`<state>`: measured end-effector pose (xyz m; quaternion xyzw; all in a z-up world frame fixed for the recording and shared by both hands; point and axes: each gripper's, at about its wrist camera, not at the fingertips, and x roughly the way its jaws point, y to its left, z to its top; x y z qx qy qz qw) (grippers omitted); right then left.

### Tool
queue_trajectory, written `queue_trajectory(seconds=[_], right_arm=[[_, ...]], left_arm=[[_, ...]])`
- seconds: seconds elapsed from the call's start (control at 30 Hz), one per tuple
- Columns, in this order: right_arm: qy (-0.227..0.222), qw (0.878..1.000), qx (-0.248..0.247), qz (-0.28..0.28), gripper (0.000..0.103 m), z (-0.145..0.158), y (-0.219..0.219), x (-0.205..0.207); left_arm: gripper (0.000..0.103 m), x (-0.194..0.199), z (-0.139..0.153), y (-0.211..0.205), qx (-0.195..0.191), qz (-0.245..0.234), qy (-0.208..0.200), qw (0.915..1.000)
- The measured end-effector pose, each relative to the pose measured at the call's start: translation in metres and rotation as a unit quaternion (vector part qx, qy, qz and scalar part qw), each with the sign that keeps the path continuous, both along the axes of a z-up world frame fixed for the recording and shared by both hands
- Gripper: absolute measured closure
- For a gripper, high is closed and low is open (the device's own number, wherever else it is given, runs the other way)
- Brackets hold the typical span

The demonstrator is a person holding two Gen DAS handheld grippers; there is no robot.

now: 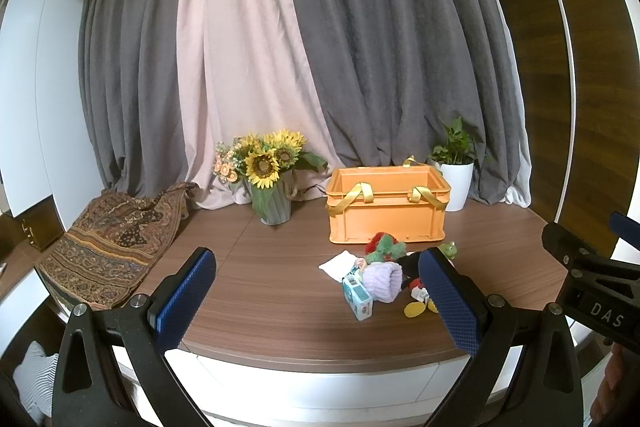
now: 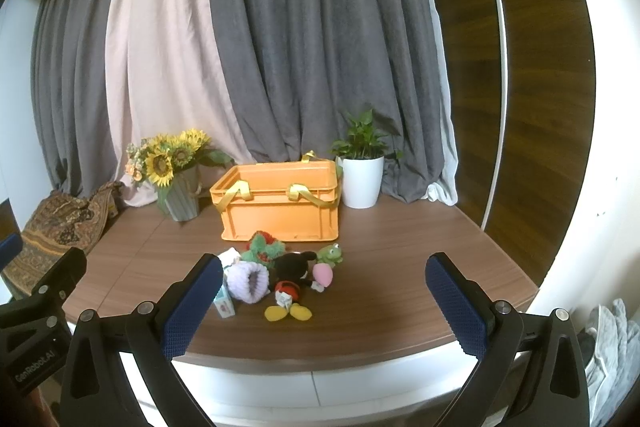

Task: Organize soft objects

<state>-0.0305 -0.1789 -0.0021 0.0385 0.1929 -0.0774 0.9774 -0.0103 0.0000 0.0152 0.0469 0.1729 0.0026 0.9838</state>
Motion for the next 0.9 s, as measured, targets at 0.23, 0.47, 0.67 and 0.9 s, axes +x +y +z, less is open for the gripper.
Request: queue_trajectory(seconds=[0.23,0.47,0.67,0.9], right_arm=[[0.000,1.000,-0.001,0.000,0.000,-0.001,0.000,0.001],[0.000,1.000,0.000,0.001,0.000,-0.001,0.000,0.001],[0.001,1.000,-0.001,0.001,0.000,-0.003,-0.001,0.003],[0.008,1.000,-0.001,0.005,0.000,-0.006,-0.006,0.013]], left_arm=[[0.000,0.000,-0.001,-0.001,0.001,-0.001,-0.001,1.0000],[0.000,0.002,-0.002,0.000,0.001,0.000,-0.001,1.0000],[0.000,0.001,-0.004,0.001,0.001,0.001,-0.001,1.0000],[0.000,0.013,-0.010,0.000,0.001,0.006,0.011,0.9999]])
